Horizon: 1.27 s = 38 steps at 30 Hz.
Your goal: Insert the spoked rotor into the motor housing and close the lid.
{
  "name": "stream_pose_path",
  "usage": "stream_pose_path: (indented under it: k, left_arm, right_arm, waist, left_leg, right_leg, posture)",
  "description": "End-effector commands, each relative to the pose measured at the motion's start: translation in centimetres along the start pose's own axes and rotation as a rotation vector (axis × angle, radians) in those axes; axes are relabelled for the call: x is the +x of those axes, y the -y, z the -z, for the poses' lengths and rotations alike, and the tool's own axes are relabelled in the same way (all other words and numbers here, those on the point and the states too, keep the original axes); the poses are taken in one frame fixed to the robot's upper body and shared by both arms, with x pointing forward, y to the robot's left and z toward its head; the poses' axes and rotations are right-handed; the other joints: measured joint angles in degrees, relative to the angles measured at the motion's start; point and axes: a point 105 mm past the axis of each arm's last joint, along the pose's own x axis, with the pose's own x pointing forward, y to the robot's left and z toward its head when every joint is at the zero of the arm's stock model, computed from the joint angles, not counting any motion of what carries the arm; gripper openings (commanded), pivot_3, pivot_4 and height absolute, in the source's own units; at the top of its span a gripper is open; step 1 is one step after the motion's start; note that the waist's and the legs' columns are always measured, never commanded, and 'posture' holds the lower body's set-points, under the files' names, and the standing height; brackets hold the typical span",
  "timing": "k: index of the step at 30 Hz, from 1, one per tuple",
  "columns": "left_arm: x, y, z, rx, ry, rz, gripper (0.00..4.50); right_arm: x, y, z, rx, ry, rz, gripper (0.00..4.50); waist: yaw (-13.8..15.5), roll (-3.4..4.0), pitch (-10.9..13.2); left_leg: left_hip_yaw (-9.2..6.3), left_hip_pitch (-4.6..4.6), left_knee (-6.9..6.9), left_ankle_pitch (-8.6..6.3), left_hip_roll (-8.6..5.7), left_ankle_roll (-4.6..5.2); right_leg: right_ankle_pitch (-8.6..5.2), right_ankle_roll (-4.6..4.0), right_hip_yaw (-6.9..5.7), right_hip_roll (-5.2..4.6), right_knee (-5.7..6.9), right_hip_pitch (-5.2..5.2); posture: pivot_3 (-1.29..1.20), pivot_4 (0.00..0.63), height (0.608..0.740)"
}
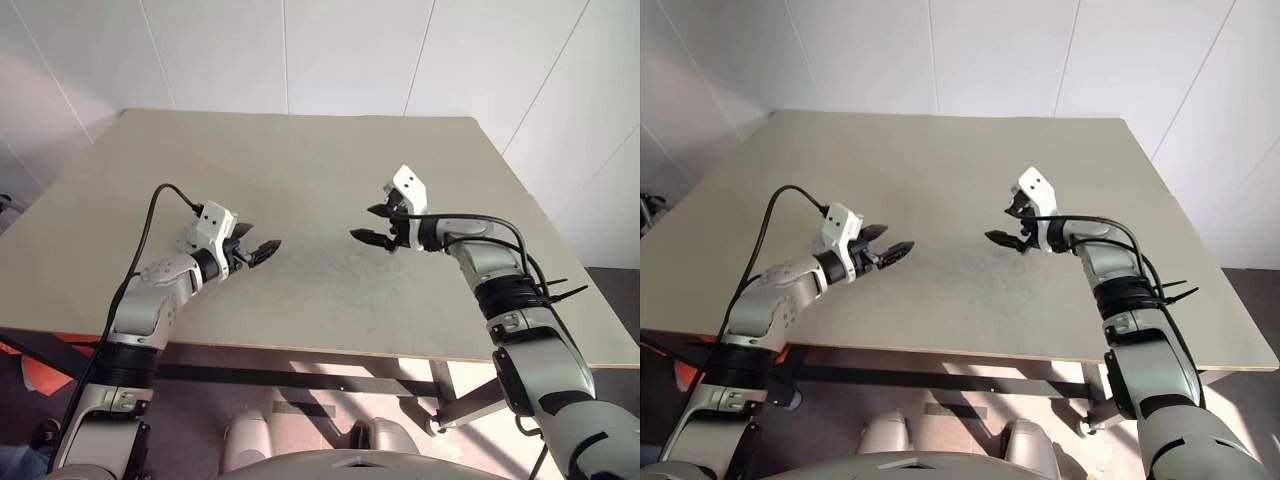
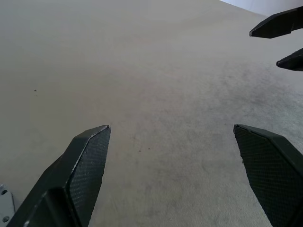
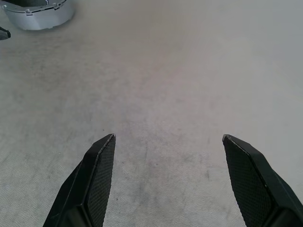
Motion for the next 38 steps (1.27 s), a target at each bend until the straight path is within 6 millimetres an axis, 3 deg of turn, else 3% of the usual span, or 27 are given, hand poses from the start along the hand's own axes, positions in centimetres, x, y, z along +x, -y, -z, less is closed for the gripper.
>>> stream_pose_path:
  k: [1,38]
  left_arm:
    - [-0.05,-0.36,-1.72,0.039,0.052,-0.009,4.39]
    - [0.05,-0.96,-1.69,0.055,0.056,-0.057,4.39]
  right_arm:
    - [0.08,0.35,-1.73,-0.049,0.040,0.009,4.09]
    - [0.99,0.55,-1.77,-0.075,0.022,0.035,4.09]
  waist:
    - [0.0,0.00,0.0]
    - [0.0,0.01,0.0]
  left_leg:
    - [0.00,0.00,0.00,0.00,0.00,0.00]
    - [0.00,-0.01,-0.03,-0.01,0.00,0.02]
  right_leg:
    - [0.00,0.00,0.00,0.00,0.00,0.00]
    - [-0.01,-0.01,0.00,0.00,-0.03,-0.02]
  posture:
    - [0.00,0.000,0.740]
    - [0.00,0.000,0.740]
